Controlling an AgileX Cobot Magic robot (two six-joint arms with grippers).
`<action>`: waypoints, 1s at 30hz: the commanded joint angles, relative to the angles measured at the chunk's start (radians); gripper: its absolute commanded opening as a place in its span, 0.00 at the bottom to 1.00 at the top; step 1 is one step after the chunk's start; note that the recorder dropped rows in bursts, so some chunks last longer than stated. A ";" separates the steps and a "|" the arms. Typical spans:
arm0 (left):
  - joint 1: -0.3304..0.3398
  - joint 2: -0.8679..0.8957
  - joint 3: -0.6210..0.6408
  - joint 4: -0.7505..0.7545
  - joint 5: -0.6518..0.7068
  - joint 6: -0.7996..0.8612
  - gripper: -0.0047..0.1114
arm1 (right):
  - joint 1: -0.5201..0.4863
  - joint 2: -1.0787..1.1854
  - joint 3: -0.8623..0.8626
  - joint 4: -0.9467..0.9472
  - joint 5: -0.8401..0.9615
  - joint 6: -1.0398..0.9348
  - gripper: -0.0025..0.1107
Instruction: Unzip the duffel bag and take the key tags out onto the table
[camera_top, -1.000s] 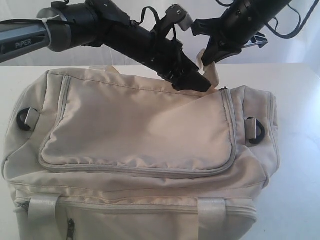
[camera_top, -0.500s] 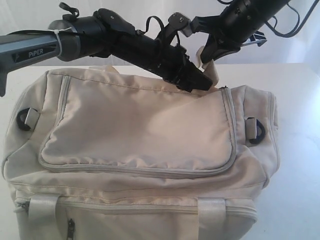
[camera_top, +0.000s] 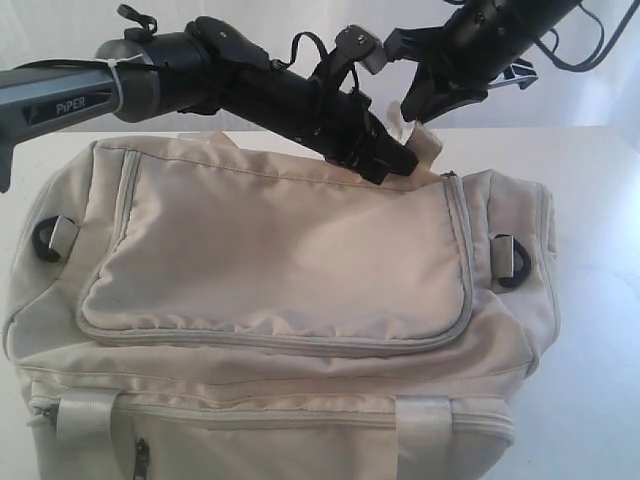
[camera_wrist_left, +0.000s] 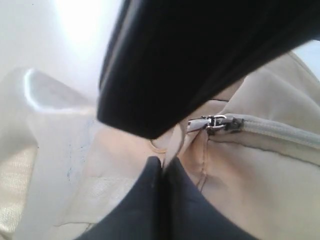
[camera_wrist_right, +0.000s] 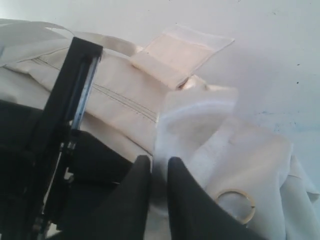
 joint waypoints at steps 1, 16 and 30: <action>-0.005 -0.050 0.000 -0.034 0.025 -0.010 0.04 | -0.033 -0.034 -0.011 -0.007 0.013 -0.009 0.41; -0.005 -0.135 0.000 -0.019 -0.041 -0.007 0.04 | -0.064 -0.071 0.009 -0.041 0.085 -0.003 0.55; -0.005 -0.139 0.000 -0.013 -0.043 -0.007 0.04 | -0.064 -0.073 0.017 -0.205 0.085 -0.283 0.44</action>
